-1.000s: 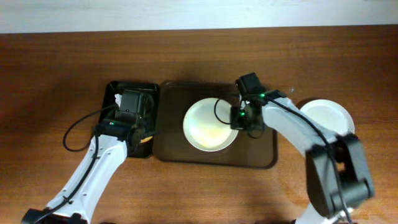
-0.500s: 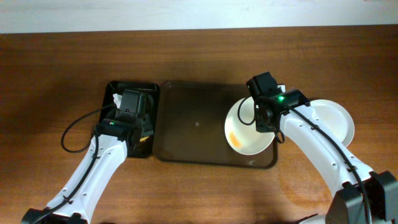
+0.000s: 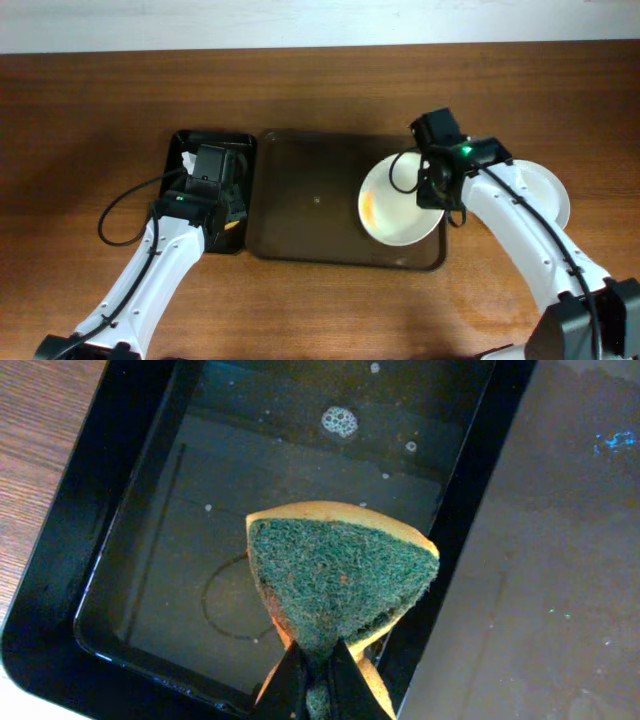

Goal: Clean dirty plates on tray and stack at the side
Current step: 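Carry the last plate with the right gripper onto the side stack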

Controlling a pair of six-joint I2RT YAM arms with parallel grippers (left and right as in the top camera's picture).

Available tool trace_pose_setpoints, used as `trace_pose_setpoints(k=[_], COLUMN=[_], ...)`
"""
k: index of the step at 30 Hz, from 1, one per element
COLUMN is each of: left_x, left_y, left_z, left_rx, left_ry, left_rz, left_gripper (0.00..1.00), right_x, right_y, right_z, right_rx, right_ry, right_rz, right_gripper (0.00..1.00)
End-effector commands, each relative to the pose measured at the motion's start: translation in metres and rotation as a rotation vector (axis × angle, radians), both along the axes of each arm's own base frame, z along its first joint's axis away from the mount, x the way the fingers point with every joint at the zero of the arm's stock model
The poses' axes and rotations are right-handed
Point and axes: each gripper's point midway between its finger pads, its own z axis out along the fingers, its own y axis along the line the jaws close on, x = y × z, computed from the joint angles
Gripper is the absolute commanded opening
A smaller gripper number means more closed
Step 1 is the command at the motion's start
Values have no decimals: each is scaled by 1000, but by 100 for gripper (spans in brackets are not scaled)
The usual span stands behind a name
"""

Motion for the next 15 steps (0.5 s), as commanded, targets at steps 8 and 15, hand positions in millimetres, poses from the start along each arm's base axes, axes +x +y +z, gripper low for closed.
trace_pose_setpoints(k=[8,15], left_x=[-1,1], left_y=[5,4], left_z=[-2,-1], left_rx=[24,23], left_ry=[7,2], left_rz=[0,1], left_gripper=[0,0], right_x=[-13,25], right_y=[-27,-24], right_z=[25,83], right_rx=[-134,-373], right_ry=[24,-221], right_rz=[-39,6], right_gripper=[4,4])
